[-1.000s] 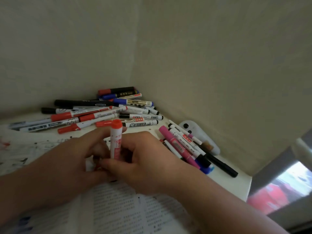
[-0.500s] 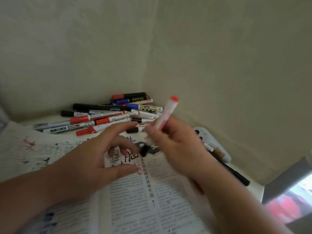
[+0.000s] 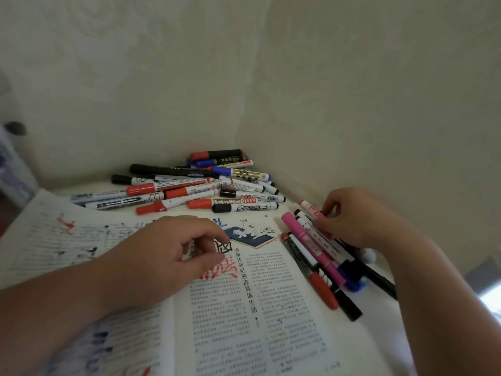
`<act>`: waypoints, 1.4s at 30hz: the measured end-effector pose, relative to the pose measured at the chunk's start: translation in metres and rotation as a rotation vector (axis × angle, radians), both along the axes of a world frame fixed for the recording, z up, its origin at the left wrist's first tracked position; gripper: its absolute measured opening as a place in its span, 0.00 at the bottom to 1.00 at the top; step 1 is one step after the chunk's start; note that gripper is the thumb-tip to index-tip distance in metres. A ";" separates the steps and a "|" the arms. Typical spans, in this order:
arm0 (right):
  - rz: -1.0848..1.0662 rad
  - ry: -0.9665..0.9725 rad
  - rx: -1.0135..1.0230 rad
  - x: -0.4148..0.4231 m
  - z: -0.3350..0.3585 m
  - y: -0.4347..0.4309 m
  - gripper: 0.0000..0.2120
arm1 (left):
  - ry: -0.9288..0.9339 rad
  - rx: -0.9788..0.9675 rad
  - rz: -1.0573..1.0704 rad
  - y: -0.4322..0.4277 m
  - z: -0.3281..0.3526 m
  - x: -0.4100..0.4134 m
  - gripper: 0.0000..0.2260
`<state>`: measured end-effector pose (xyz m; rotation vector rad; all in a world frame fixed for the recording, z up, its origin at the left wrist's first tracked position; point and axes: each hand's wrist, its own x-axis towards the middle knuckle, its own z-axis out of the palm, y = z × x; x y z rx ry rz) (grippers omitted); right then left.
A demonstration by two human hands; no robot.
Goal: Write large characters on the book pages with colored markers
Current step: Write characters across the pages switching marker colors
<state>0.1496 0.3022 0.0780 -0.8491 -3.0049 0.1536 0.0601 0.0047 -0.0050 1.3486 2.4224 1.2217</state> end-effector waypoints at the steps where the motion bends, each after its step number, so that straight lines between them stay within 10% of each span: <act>1: -0.005 0.008 0.001 0.000 -0.005 0.002 0.10 | -0.007 0.002 -0.004 0.000 0.000 0.000 0.07; 18: 0.169 0.219 0.045 -0.027 0.002 -0.037 0.08 | -0.005 0.025 -0.010 0.000 0.002 0.000 0.06; 27: 0.543 -0.260 0.275 -0.094 -0.015 -0.097 0.13 | 0.330 0.098 0.202 -0.001 0.007 0.003 0.12; 42: 0.490 -0.157 0.331 -0.092 -0.003 -0.098 0.10 | 0.303 0.101 0.315 0.000 0.003 -0.004 0.09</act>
